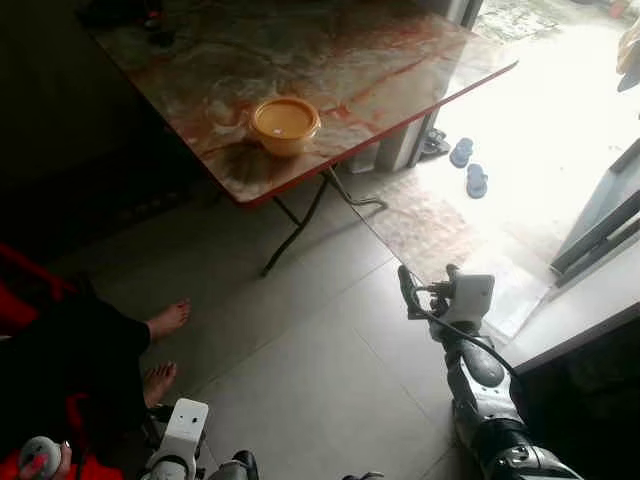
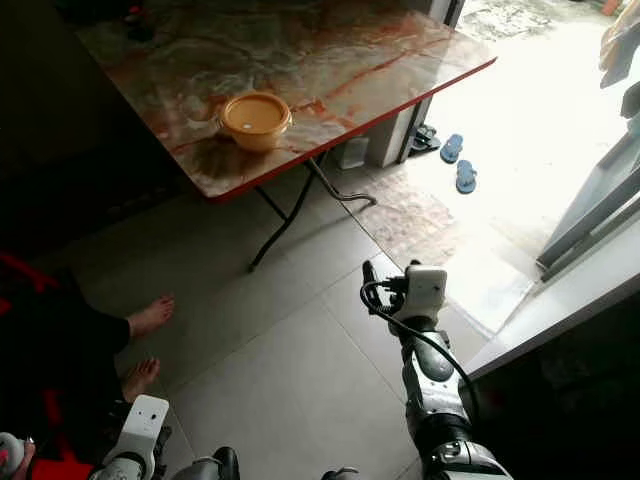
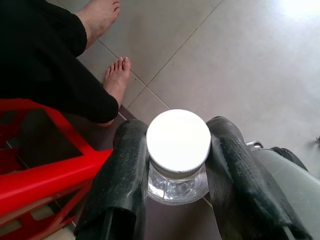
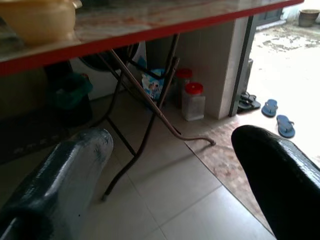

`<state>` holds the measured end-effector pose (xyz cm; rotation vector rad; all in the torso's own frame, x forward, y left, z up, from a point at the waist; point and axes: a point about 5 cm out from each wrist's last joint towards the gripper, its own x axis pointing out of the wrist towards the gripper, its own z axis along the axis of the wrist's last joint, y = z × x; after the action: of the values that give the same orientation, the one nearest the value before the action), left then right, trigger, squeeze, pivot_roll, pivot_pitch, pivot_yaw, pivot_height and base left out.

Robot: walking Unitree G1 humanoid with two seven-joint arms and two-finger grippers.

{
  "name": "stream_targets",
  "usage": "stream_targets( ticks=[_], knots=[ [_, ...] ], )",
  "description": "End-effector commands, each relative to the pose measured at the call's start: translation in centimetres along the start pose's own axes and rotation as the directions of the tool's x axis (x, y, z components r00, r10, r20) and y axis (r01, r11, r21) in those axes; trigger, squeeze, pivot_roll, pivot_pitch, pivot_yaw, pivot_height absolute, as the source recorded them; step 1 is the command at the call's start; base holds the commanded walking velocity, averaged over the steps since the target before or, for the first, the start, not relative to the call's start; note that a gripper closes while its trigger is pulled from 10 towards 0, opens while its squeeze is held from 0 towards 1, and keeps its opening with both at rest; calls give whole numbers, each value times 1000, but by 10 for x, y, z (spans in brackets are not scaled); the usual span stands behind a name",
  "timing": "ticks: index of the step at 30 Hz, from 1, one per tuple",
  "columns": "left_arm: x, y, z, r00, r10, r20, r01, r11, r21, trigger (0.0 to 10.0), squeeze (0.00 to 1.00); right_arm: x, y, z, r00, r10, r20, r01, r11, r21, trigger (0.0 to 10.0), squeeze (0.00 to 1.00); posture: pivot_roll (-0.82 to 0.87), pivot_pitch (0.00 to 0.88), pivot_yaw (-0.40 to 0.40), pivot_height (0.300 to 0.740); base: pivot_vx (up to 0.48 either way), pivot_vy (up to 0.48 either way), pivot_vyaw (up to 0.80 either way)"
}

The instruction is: Restocking fridge

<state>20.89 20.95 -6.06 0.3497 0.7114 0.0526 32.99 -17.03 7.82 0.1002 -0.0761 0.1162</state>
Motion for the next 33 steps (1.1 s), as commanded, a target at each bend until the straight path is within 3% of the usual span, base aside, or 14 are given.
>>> stream_targets(
  ticks=[1,3,7,9,11,14,22,24,25,28,33],
  knots=[
    [-4,-2,-11,1000,-4,-29,4,1000,6,10000,0,-3,-7,5,999,-37,38,36,999,23,10000,0,-70,188,-57,740,0,0,0],
    [-4,-2,-10,1000,-4,-25,4,1000,7,10000,0,0,-7,12,996,-42,75,39,999,32,10000,0,-69,187,-57,740,0,0,0],
    [-3,0,-8,1000,0,-8,0,1000,12,10000,0,15,-2,72,944,-24,329,15,999,30,10000,0,-72,174,-51,740,0,0,0],
    [-3,0,-8,1000,0,-8,0,1000,12,10000,0,15,-2,72,944,-24,329,15,999,30,10000,0,-72,174,-51,740,0,0,0],
    [-4,0,-8,1000,2,-4,-2,1000,15,10000,0,16,3,92,917,-6,399,-6,1000,28,10000,0,-69,169,-46,740,0,0,0],
    [-4,0,-8,1000,3,-3,-3,1000,15,10000,0,15,6,101,903,8,430,-20,1000,24,10000,0,-69,169,-45,740,0,0,0],
    [-5,0,-9,1000,2,8,-2,1000,23,10000,0,8,27,170,781,73,621,-111,994,23,10000,0,-68,170,-38,740,0,0,0],
    [-5,0,-9,1000,2,8,-2,1000,23,10000,0,8,27,170,781,73,621,-111,994,23,10000,0,-68,170,-38,740,0,0,0],
    [-4,0,-8,1000,3,14,-3,1000,24,10000,0,5,34,191,739,85,668,-131,991,18,10000,0,-68,174,-39,740,0,0,0],
    [-4,1,-6,1000,5,21,-6,1000,22,10000,0,-1,40,219,680,101,727,-156,988,9,10000,0,-66,178,-40,740,0,0,0],
    [-4,1,-6,1000,6,24,-7,1000,23,10000,0,-5,44,228,669,108,735,-167,986,7,10000,0,-70,184,-43,740,0,0,0]
  ],
)
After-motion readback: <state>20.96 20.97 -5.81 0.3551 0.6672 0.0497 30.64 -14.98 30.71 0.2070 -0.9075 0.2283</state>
